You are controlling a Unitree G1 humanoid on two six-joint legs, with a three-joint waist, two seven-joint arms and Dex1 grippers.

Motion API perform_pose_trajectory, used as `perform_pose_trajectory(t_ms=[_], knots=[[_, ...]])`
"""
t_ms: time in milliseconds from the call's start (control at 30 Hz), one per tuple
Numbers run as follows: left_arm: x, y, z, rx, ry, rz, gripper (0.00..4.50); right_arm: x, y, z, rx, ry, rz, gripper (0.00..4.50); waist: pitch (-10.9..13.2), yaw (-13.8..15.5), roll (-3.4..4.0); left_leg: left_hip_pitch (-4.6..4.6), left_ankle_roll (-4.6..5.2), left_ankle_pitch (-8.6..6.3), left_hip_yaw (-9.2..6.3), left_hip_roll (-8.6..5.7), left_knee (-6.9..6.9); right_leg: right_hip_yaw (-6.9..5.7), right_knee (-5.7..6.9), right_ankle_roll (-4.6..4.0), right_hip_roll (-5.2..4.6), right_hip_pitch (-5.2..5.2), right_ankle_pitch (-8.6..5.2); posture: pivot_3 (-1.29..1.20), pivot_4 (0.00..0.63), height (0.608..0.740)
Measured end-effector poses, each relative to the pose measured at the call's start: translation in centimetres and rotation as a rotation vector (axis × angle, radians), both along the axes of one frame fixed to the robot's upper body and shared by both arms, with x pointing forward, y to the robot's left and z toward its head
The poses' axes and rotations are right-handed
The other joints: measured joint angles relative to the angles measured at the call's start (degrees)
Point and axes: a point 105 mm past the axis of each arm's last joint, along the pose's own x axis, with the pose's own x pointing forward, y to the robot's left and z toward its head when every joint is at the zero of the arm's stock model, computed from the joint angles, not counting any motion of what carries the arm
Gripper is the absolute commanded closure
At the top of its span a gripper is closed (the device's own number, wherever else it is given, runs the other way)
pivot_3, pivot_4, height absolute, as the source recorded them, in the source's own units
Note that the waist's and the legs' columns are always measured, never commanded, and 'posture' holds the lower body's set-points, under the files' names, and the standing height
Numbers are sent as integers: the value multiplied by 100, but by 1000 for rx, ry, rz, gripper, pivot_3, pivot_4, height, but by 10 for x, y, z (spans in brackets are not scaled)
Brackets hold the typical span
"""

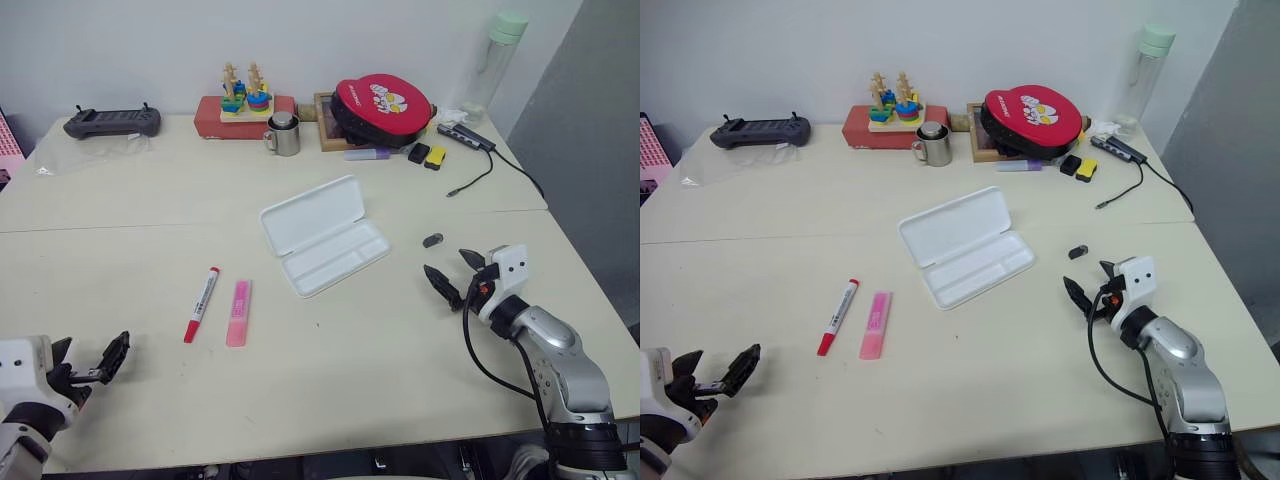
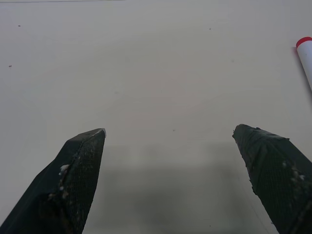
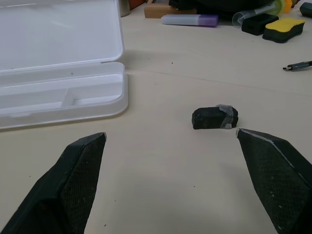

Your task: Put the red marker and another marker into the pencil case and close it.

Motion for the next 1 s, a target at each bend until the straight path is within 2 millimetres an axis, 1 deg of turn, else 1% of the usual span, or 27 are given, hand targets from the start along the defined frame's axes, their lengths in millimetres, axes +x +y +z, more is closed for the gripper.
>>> perform_pose_trajectory(t_ms=[633, 833, 1000], knots=[[0, 1, 0, 4, -3, 6, 17, 2, 1, 2, -20, 3, 10, 0, 0, -1, 0, 0, 0, 0, 1, 0, 0, 0, 0, 0, 0, 0, 0, 0, 150, 740], [0, 1, 0, 6, -2, 9, 17, 3, 1, -12, -21, 100, 5, 0, 0, -1, 0, 0, 0, 0, 0, 0, 0, 0, 0, -1, 0, 0, 0, 0, 150, 740], [-1, 1, 0, 6, 1, 9, 17, 4, 3, -11, -22, 113, 11, 0, 0, -2, 0, 0, 0, 0, 0, 0, 0, 0, 0, -1, 0, 0, -1, 0, 150, 740]])
